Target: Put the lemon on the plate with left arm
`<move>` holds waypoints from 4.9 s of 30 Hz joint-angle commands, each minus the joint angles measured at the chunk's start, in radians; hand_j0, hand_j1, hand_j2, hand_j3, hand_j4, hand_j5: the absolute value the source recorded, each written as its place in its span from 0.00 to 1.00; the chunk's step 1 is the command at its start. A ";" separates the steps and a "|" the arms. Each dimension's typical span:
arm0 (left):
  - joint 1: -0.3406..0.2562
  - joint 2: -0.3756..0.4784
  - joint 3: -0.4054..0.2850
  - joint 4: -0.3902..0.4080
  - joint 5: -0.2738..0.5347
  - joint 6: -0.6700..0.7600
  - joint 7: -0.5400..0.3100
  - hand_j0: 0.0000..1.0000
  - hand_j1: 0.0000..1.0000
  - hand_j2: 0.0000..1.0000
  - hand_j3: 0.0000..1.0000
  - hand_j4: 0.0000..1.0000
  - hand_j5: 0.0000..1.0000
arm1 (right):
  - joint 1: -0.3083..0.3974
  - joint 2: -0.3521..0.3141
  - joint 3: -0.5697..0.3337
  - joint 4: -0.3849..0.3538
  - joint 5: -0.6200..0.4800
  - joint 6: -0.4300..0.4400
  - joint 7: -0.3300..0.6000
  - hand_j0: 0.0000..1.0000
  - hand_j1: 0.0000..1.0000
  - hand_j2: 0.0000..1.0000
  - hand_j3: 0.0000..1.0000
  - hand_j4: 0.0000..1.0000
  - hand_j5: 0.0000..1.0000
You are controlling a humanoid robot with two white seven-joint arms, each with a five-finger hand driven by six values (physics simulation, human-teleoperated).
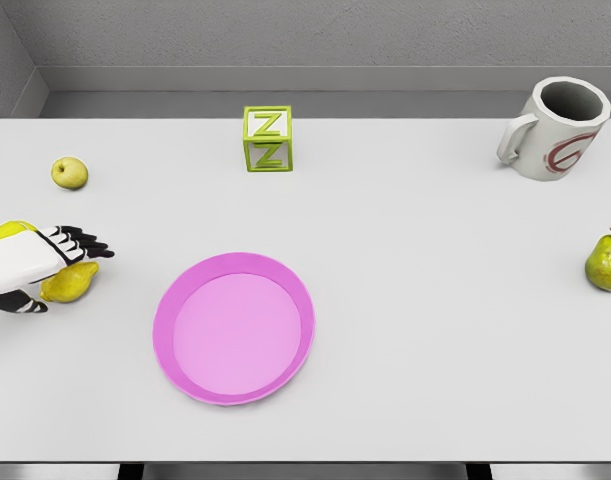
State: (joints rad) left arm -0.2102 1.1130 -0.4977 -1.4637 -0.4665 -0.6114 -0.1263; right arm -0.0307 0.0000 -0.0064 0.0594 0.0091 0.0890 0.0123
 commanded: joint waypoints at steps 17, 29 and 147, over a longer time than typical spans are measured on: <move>0.000 -0.007 -0.001 0.006 0.006 0.001 0.001 1.00 1.00 1.00 1.00 1.00 1.00 | 0.000 0.000 0.000 -0.001 0.000 0.000 0.000 1.00 1.00 1.00 1.00 1.00 1.00; 0.000 -0.013 -0.002 0.023 0.005 0.001 0.001 1.00 1.00 1.00 1.00 1.00 1.00 | 0.002 0.000 0.000 0.000 0.000 0.000 0.000 1.00 1.00 1.00 1.00 1.00 1.00; -0.034 -0.022 0.056 -0.299 0.126 0.001 -0.030 0.61 0.61 0.61 0.61 0.61 0.61 | 0.000 0.000 0.000 0.000 0.000 0.000 0.000 1.00 1.00 1.00 1.00 1.00 1.00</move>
State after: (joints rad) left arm -0.2439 1.0928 -0.4436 -1.7627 -0.3481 -0.6118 -0.1570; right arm -0.0307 0.0000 -0.0064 0.0593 0.0091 0.0890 0.0123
